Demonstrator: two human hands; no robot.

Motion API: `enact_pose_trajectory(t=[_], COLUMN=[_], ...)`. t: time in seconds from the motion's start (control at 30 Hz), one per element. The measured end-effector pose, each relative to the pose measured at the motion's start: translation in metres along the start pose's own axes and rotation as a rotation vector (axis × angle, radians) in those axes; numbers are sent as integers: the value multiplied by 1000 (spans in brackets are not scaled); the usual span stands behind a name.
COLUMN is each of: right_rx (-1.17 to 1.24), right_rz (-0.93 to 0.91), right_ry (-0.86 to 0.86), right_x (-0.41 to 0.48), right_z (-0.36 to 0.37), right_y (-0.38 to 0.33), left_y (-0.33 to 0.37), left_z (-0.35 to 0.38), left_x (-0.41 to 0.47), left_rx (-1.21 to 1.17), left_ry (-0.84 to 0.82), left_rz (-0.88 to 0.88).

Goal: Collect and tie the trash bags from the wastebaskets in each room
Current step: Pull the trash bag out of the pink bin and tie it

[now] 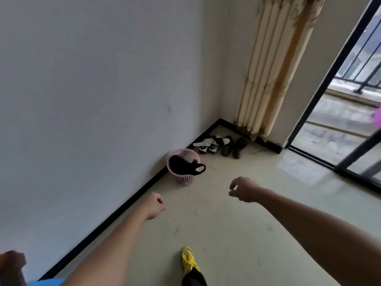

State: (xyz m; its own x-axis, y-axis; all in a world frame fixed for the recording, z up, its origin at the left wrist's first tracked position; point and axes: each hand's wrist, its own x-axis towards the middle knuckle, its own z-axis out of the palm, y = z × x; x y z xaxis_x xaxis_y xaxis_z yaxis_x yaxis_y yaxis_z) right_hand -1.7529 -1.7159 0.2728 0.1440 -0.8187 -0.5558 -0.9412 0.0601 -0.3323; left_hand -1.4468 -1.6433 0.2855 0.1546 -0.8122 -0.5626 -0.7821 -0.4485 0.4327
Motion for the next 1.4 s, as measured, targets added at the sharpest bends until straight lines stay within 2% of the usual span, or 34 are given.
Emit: enact_pose_trajectory(t=[0.1, 0.27, 0.47, 0.57, 0.87, 1.0, 1.13, 1.27, 1.33, 1.4], right_rx=[28, 116, 102, 83, 94, 141, 189, 290, 364, 406], right_rz=[62, 95, 134, 130, 153, 185, 248, 329, 377, 411], right_ry=[-55, -25, -130, -180, -413, -416, -426, -447, -445, -390], right_x=[71, 158, 276, 353, 529, 575, 640, 686, 708, 734], right_z=[-28, -74, -106, -112, -93, -74, -23, 30, 55, 82], right_y=[-14, -40, -37, -33, -36, -31, -13, 5, 11, 12], left_y=[17, 54, 105, 115, 114, 109, 80, 37, 16, 2], left_z=[-33, -86, -101, -96, -56, -30, 21, 74, 98, 125], left_x=[79, 185, 301, 359, 488, 531, 607, 671, 703, 734], left_rx=[6, 12, -19, -45, -195, -253, -273, -364, -420, -523], left_ry=[-47, -65, -133, -131, -216, -288, -319, -245, -154, -144], left_rz=[-2, 2, -7, -75, -342, -376, -421, -554, -670, -803])
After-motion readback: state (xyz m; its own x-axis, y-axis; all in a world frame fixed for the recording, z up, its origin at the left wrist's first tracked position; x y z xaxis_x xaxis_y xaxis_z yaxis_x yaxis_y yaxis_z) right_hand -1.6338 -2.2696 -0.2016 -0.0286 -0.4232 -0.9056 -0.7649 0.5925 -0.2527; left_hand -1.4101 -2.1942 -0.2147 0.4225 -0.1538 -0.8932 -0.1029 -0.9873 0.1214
